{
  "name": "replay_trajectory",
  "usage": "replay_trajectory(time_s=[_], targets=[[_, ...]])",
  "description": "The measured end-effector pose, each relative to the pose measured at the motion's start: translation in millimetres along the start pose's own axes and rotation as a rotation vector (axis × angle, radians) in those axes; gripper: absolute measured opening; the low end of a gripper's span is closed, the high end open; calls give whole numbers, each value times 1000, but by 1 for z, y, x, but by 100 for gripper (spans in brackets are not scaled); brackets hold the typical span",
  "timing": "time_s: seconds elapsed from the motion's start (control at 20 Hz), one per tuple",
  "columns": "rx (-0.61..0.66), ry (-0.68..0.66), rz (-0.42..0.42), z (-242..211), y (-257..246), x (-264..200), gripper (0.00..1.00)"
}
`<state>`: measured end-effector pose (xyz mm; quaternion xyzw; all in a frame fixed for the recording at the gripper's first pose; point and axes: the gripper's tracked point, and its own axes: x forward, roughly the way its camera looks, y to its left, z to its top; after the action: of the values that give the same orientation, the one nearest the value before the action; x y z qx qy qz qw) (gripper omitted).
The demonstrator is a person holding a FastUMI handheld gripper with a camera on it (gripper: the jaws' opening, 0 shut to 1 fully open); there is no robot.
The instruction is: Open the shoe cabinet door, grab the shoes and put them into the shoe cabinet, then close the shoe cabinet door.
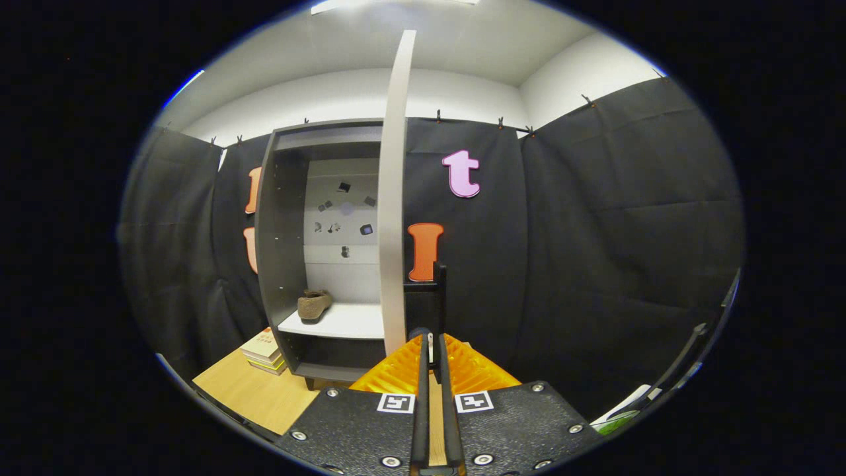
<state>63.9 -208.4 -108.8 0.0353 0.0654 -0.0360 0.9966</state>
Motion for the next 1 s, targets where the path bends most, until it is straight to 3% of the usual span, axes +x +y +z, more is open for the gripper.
replay_trajectory(time_s=[0.3, 0.4, 0.6, 0.65, 0.8, 1.0], targets=[[38, 5, -131, -8, 40, -24, 8], [55, -3, -137, -12, 62, -29, 10], [73, 16, -162, -29, 101, -27, 31], [74, 9, -160, -30, 110, -26, 41], [70, -9, -160, -41, 132, -21, 51], [59, 51, -78, -81, 171, -3, 69]])
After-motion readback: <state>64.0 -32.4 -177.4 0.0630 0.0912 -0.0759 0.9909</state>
